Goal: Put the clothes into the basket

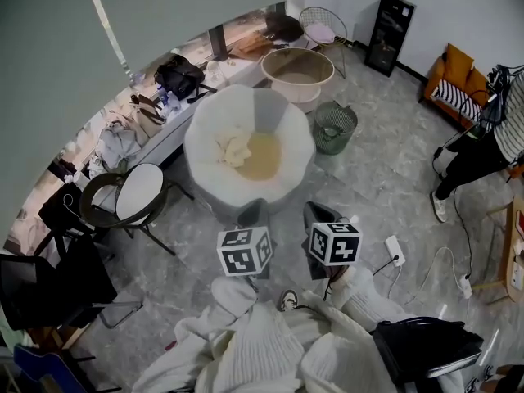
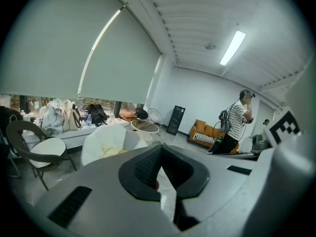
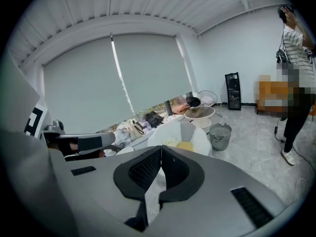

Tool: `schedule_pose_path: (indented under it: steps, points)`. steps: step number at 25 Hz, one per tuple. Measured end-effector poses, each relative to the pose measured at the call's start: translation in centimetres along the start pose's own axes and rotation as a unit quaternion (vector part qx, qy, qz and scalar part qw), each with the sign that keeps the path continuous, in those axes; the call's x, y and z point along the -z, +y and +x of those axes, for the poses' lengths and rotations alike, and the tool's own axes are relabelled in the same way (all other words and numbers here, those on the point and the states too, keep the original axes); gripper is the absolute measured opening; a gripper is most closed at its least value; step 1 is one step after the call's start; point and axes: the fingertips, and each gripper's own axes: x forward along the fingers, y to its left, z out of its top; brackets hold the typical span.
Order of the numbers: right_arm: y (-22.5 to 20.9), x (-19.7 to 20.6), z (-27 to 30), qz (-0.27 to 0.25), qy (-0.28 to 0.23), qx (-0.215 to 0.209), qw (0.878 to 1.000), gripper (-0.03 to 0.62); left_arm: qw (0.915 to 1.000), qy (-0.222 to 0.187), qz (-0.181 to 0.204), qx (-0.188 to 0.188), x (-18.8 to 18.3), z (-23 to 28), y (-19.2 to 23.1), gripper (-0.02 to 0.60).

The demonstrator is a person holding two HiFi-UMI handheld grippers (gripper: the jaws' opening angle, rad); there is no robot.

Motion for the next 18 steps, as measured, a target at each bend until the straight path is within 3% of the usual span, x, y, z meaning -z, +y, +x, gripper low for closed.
schedule_pose_path:
  steps: [10, 18]
  points:
    - [-6.2, -2.1, 3.9, 0.002, 0.014, -0.009, 1.0, 0.025, 1.0, 0.007, 0.004, 0.002, -1.5, 8.0, -2.5, 0.005]
    - [-9.4, -3.2, 7.6, 0.018, 0.032, -0.001, 0.999, 0.025, 0.9996, 0.027, 0.001, -0.004, -2.1, 12.9, -1.2, 0.005]
